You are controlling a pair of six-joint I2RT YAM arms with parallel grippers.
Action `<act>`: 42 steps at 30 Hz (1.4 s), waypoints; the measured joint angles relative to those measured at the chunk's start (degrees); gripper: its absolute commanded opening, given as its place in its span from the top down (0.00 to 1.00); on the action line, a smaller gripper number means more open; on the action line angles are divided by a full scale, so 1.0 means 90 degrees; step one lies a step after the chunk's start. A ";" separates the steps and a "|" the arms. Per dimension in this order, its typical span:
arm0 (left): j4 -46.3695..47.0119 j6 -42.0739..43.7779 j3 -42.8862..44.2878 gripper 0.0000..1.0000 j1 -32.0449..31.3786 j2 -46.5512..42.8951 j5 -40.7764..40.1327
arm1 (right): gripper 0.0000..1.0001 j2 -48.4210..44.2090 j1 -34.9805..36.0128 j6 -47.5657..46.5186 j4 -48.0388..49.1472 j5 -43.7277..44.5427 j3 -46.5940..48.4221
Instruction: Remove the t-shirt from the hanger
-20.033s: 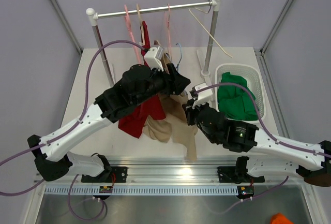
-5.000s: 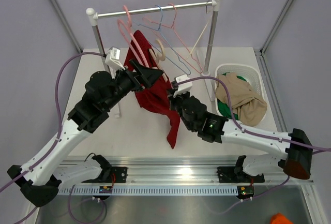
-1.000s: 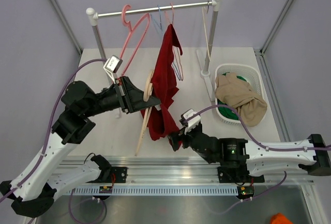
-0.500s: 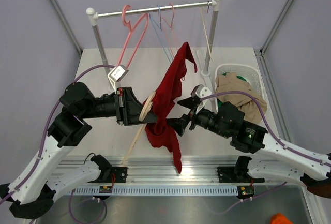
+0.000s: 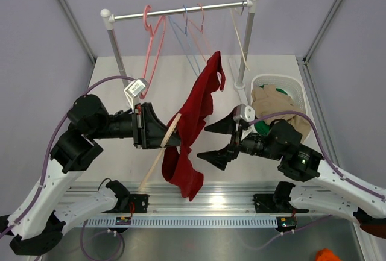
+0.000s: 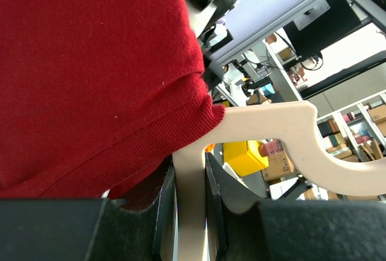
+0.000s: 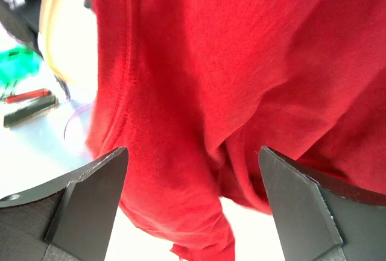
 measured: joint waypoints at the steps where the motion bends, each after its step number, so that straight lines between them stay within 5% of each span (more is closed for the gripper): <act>1: -0.0015 0.0039 0.0000 1.00 0.0000 0.0010 0.0002 | 0.01 -0.0100 0.0000 0.0061 0.0138 0.0126 -0.0056; 10: -0.0046 0.0090 0.0000 1.00 0.0000 0.0129 0.0007 | 0.05 0.0850 -0.0024 0.0775 0.1469 0.1290 -0.0063; 13: -0.0046 0.0090 -0.0002 1.00 0.0000 0.0121 0.0012 | 0.23 0.1277 -0.0029 0.0945 0.1574 0.1588 -0.0046; 14: -0.0046 0.0090 -0.0002 1.00 0.0000 0.0121 0.0010 | 0.40 0.1345 -0.0032 0.0996 0.1583 0.1685 -0.0049; 18: -0.0049 0.0104 -0.0002 1.00 0.0000 0.0107 0.0010 | 0.81 0.1297 -0.0034 0.1180 0.1804 0.2057 -0.0058; 23: -0.0058 0.0180 -0.0039 1.00 0.0000 0.0017 0.0010 | 1.00 0.0828 -0.0036 0.1256 0.1812 0.2499 -0.0095; 30: -0.0585 0.0629 -0.0233 1.00 0.0000 -0.0146 0.0002 | 1.00 0.0437 -0.0034 0.0789 0.1263 0.3980 0.0182; 42: -0.2514 0.2492 -0.0330 1.00 -0.0027 -0.0845 0.0333 | 1.00 0.0665 -0.0248 -0.1773 0.1882 0.6696 0.1535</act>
